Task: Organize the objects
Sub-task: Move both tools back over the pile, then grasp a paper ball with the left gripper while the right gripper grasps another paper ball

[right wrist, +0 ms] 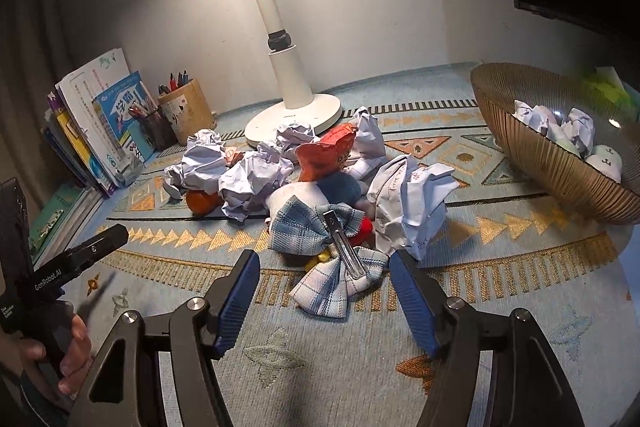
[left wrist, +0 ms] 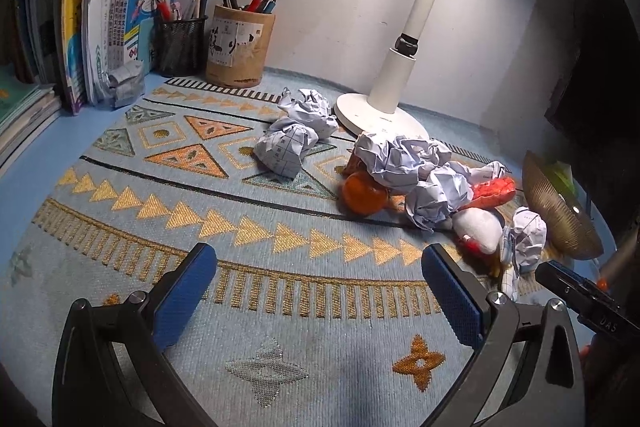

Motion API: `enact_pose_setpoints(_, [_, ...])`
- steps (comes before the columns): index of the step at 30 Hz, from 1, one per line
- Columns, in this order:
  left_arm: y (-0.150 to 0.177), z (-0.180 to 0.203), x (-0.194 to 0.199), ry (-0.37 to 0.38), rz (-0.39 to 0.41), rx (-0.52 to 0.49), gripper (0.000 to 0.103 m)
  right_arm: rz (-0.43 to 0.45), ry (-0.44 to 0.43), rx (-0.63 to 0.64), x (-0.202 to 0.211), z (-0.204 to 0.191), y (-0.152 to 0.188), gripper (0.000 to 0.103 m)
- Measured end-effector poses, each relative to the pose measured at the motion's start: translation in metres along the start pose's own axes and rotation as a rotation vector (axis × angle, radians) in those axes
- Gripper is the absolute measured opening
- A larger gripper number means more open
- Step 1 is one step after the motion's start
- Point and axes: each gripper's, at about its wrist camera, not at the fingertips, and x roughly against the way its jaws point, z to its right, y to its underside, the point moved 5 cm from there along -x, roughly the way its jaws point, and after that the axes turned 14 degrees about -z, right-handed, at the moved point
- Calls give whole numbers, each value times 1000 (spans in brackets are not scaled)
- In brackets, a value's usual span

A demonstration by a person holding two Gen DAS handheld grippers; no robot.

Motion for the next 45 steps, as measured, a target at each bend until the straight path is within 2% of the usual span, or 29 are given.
enact_pose_setpoints(2, [-3, 0, 1, 10, -23, -18, 102, -41, -23, 12, -2, -7, -1, 66])
enact_pose_setpoints(4, [-11, 0, 9, -13, -31, -53, 102, -80, -89, 24, 2, -21, -7, 66])
enact_pose_setpoints(9, [-57, -7, 22, -178, -9, -238, 102, -90, -121, 84, 20, -75, -50, 66])
enact_pose_setpoints(10, [-66, -10, 17, -191, -14, -269, 102, -100, -140, 80, 16, -84, -60, 66])
enact_pose_setpoints(12, [-80, -19, 0, -175, -48, -302, 102, -125, -184, 50, 2, -97, -78, 66])
enact_pose_setpoints(14, [-89, -28, -20, -127, -89, -303, 96, -137, -173, 33, -17, -108, -92, 66])
enact_pose_setpoints(16, [-96, -34, -41, -83, -131, -289, 95, -157, -167, 27, -38, -117, -102, 66])
enact_pose_setpoints(20, [-106, -39, -76, -29, -193, -278, 85, -215, -154, -15, -79, -123, -114, 66])
enact_pose_setpoints(24, [-108, -33, -95, -53, -217, -311, 83, -262, -154, -29, -107, -123, -118, 66])
enact_pose_setpoints(26, [-108, -30, -100, -45, -232, -316, 72, -268, -137, -18, -113, -125, -119, 65])
enact_pose_setpoints(27, [-108, -30, -101, -34, -237, -311, 63, -266, -118, 1, -114, -128, -118, 57])
enact_pose_setpoints(28, [-108, -30, -102, -24, -240, -305, 49, -259, -104, 21, -113, -130, -118, 55])
enact_pose_setpoints(29, [-108, -30, -102, -17, -242, -306, 45, -249, -95, 32, -112, -132, -118, 54])
enact_pose_setpoints(32, [-107, -27, -93, -16, -204, -325, 45, -244, -105, 27, -108, -130, -116, 52])
enact_pose_setpoints(35, [-103, -22, -74, -12, -161, -334, 45, -213, -185, 0, -92, -124, -114, 51])
enact_pose_setpoints(41, [-78, 10, -12, 79, -86, -329, 45, -61, -218, 22, -9, -115, -111, 51])
enact_pose_setpoints(45, [-41, 37, 25, 107, -39, -303, 45, -22, -214, 33, 38, -94, -81, 53])
